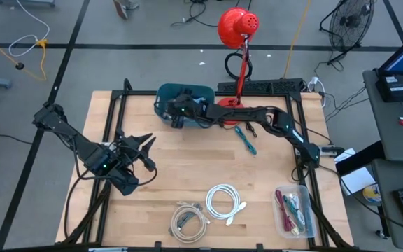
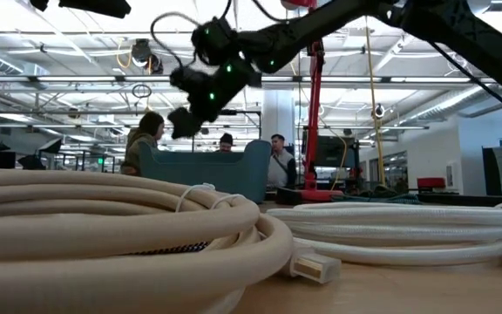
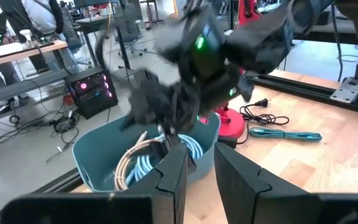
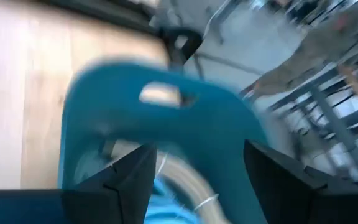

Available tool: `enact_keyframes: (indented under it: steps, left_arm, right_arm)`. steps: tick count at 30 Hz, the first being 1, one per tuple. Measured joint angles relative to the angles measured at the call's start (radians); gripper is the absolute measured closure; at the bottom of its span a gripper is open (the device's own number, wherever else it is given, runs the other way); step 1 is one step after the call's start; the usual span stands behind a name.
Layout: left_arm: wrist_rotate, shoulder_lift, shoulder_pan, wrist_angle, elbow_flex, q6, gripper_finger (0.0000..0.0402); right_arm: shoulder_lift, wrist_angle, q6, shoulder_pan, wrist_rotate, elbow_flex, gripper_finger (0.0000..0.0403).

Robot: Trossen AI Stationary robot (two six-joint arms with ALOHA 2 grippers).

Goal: Pick & Place USB Port
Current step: Put the light brown hdmi cable into the blue bin

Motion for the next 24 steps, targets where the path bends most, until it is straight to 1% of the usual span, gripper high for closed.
enact_keyframes:
  steps: [1,4,6,8,11,13,16,18,22,24]
  left_arm:
    - [0.002,0.0,0.0,0.0,0.0,0.0,0.0316]
    - [0.003,0.0,0.0,-0.001,0.0,-0.001,0.0316]
    - [0.004,0.0,-0.001,0.0,0.0,-0.001,0.0316]
    - [0.004,0.0,-0.006,-0.001,0.0,-0.002,0.0316]
    - [0.005,0.0,-0.015,0.0,0.0,-0.003,0.0316]
    - [0.004,0.0,-0.026,0.0,0.0,-0.007,0.0316]
    - [0.008,0.0,-0.032,0.001,0.0,-0.007,0.0316]
    - [0.021,0.0,-0.032,0.002,0.0,-0.007,0.0316]
    - [0.096,0.0,-0.032,0.003,0.0,-0.007,0.0316]
    - [0.159,0.0,-0.032,0.003,0.0,-0.007,0.0316]
  right_arm:
    - [-0.009,0.01,-0.008,0.004,0.014,0.001,0.0166]
    - [-0.073,-0.033,-0.017,0.022,0.053,-0.001,0.0165]
    - [-0.099,-0.01,-0.019,0.041,0.056,0.004,0.0167]
    - [-0.165,-0.105,-0.004,0.064,0.055,0.0,0.0169]
    - [-0.235,-0.172,0.037,0.112,0.049,0.003,0.0171]
    - [-0.304,-0.292,0.062,0.147,0.049,0.001,0.0171]
    - [-0.379,-0.41,0.129,0.209,0.048,0.003,0.017]
    - [-0.429,-0.528,0.172,0.255,0.048,0.002,0.0171]
    - [-0.493,-0.716,0.285,0.355,-0.01,0.002,0.0176]
    - [-0.509,-0.803,0.353,0.407,-0.048,0.002,0.0179]
